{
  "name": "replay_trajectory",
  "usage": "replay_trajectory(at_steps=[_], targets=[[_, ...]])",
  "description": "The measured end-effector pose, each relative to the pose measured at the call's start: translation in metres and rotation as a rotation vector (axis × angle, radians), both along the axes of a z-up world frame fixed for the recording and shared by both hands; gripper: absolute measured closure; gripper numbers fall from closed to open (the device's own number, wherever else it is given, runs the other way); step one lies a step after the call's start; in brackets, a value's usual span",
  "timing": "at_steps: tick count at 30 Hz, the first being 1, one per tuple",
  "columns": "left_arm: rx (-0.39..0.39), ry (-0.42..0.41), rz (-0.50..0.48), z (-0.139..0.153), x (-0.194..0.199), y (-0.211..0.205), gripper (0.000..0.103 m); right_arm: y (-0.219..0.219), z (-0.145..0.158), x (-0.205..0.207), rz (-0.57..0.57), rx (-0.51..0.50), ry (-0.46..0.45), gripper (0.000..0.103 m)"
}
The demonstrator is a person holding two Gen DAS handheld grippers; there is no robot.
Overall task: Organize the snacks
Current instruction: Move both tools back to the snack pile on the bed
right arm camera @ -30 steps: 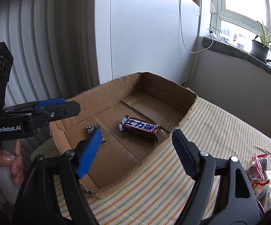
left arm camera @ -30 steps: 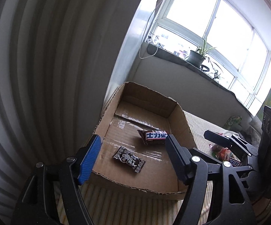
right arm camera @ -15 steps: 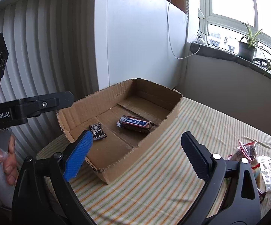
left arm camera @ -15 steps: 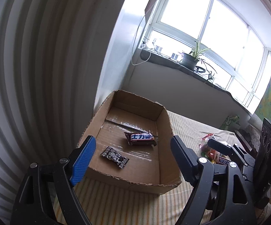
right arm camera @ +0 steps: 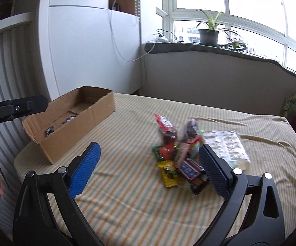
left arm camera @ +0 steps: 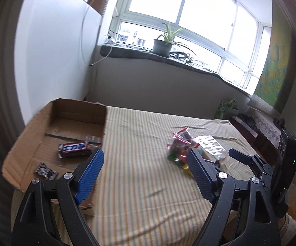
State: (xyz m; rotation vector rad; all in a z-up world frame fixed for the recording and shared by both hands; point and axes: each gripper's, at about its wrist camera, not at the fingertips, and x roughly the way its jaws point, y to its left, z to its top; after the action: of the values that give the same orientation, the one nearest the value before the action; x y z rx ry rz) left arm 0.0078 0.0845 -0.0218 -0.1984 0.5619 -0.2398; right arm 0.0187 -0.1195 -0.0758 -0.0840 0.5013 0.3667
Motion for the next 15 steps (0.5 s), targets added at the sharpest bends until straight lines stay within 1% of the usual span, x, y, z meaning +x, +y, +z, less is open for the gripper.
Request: replay_trajectory(at_steps=[5, 10, 15], targets=[[0.023, 0.007, -0.060, 0.003, 0.005, -0.029, 0.020, -0.043, 0.000, -0.004, -0.069, 0.031, -0.003, 0.005], [0.037, 0.014, -0.101, 0.005, 0.013, -0.049, 0.020, -0.060, -0.002, -0.007, -0.090, 0.063, 0.001, 0.005], [0.032, 0.051, -0.132, 0.001, 0.030, -0.065, 0.020, -0.071, -0.014, 0.000, -0.093, 0.106, 0.056, 0.005]])
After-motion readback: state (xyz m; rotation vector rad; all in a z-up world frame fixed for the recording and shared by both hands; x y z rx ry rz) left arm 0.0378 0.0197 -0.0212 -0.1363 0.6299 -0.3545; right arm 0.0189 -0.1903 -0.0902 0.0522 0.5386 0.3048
